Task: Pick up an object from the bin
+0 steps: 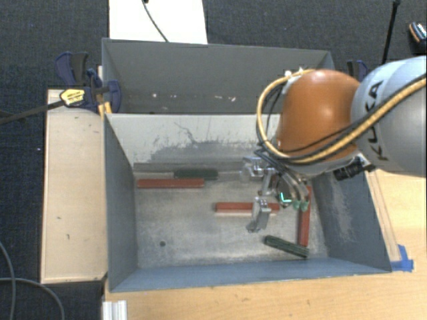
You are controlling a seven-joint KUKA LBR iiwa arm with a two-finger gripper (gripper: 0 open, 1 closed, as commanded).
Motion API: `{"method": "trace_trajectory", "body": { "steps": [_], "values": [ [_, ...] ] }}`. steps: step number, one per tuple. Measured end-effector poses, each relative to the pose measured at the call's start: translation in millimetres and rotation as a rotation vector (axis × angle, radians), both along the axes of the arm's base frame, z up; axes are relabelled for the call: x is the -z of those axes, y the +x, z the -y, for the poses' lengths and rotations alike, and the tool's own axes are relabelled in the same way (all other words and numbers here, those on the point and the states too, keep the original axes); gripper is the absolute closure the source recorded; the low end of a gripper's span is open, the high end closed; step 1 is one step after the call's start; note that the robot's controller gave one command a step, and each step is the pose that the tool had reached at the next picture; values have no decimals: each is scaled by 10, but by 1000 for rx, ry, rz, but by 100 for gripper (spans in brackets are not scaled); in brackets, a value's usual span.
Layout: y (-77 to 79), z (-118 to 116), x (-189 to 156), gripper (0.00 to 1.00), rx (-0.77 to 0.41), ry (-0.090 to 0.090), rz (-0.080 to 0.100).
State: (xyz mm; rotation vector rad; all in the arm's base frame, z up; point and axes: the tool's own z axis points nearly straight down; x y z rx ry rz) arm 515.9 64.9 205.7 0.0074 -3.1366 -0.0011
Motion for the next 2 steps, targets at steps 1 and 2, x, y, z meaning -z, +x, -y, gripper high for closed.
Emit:
{"method": "trace_trajectory", "body": {
  "steps": [1,2],
  "values": [
    [224,448,609,0,-96,-1,2],
    [478,430,1395,0,-133,0,0]
  ]
}}
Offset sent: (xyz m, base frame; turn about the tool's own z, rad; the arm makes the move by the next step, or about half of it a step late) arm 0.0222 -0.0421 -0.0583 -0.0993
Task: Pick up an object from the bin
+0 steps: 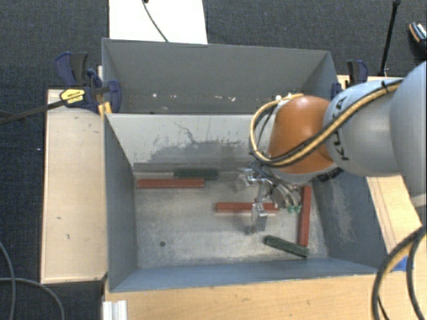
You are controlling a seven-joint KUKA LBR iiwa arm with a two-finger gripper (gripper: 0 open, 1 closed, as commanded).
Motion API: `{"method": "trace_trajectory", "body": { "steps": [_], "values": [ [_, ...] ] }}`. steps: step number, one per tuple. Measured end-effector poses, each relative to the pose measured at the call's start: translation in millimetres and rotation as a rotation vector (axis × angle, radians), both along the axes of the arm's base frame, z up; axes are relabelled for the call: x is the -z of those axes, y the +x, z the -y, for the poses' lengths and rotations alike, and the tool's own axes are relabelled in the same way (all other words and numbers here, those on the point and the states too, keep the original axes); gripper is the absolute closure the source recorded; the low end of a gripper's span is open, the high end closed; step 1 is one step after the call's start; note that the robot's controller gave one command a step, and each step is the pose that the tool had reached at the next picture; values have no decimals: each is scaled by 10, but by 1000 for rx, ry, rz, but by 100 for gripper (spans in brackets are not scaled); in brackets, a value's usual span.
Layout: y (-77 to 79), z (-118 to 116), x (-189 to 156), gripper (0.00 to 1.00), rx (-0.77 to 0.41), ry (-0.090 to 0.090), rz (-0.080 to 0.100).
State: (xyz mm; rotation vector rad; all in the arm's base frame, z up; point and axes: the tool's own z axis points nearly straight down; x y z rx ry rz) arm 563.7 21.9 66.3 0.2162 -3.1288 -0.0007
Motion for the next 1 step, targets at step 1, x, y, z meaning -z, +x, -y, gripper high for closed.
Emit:
{"method": "trace_trajectory", "body": {
  "steps": [1],
  "values": [
    [14,-2,-45,100,5,1,6]
  ]
}}
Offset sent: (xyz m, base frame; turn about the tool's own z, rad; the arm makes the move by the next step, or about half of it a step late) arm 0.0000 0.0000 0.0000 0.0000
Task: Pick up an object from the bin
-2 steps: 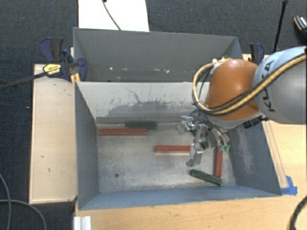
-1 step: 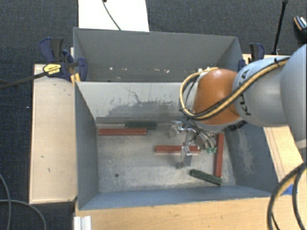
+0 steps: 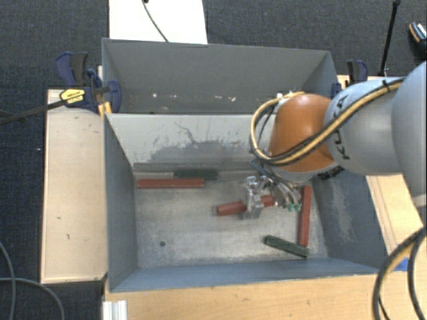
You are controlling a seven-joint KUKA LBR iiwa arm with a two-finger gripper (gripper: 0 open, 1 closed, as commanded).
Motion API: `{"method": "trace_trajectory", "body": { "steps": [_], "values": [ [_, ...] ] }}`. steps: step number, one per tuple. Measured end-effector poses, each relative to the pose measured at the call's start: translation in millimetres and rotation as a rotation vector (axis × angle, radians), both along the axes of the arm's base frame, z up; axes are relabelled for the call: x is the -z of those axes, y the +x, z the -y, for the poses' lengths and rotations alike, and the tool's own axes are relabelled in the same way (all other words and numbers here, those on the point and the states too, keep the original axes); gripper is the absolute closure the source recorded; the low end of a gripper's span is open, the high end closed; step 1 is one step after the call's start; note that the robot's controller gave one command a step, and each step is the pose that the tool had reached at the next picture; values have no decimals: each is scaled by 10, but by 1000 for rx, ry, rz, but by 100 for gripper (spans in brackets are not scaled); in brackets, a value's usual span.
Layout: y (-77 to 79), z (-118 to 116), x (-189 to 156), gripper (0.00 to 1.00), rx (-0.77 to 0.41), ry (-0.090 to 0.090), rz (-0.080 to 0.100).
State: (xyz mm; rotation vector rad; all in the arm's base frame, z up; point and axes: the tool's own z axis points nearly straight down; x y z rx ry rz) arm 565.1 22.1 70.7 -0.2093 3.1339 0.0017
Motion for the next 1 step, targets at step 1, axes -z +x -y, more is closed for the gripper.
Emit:
{"method": "trace_trajectory", "body": {
  "steps": [1],
  "values": [
    [-63,72,-1388,100,-19,-1,9]
  ]
}}
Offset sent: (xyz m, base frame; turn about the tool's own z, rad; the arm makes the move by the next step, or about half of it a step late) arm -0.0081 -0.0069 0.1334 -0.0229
